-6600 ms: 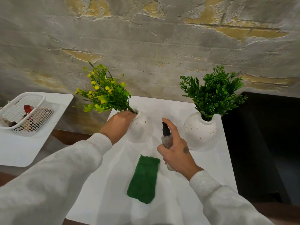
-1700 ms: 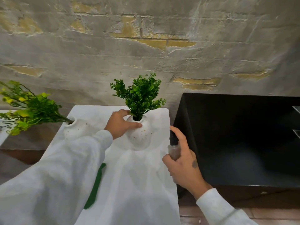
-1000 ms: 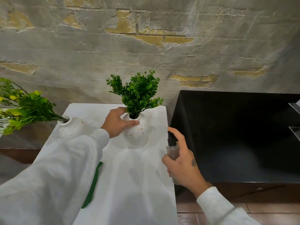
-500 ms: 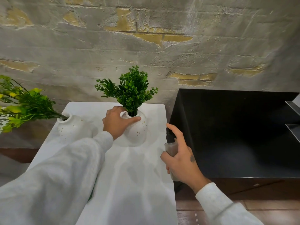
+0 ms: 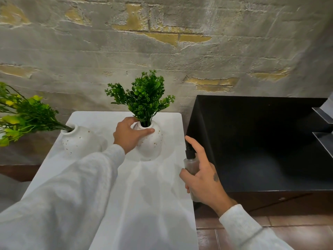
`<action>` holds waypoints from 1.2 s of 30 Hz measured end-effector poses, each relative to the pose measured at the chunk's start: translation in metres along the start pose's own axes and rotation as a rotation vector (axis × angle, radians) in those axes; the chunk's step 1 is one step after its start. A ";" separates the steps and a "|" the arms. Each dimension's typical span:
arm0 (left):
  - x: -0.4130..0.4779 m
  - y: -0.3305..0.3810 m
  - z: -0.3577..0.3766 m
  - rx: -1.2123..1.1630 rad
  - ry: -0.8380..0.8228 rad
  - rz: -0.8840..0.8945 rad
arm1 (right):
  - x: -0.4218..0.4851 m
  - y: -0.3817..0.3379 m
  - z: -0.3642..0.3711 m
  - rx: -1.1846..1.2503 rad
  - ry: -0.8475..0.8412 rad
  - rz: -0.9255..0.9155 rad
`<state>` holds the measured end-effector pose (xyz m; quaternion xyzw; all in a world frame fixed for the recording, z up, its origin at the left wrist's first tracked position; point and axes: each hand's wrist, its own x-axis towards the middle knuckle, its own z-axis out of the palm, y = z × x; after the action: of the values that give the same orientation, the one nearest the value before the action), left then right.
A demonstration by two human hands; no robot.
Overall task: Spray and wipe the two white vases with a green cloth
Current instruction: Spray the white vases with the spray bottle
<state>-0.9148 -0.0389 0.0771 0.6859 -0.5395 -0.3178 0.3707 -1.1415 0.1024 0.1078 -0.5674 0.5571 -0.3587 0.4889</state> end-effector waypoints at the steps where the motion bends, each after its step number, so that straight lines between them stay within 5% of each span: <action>1: -0.001 0.001 0.002 0.009 0.028 -0.013 | 0.000 0.001 0.000 -0.002 0.005 0.002; 6: -0.002 0.009 0.013 0.106 0.088 -0.053 | -0.003 0.001 0.000 0.008 0.011 0.003; 13: 0.008 0.005 0.004 -0.135 -0.109 -0.039 | -0.004 0.002 0.002 0.007 0.047 -0.019; 22: 0.012 0.005 -0.005 -0.100 -0.161 0.001 | 0.000 0.008 0.005 -0.002 0.081 -0.038; 36: 0.000 0.006 0.016 0.234 0.096 0.084 | 0.000 0.002 -0.004 0.044 0.101 -0.045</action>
<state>-0.9313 -0.0427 0.0733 0.7157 -0.5828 -0.2038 0.3264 -1.1460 0.1018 0.1068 -0.5501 0.5601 -0.4097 0.4645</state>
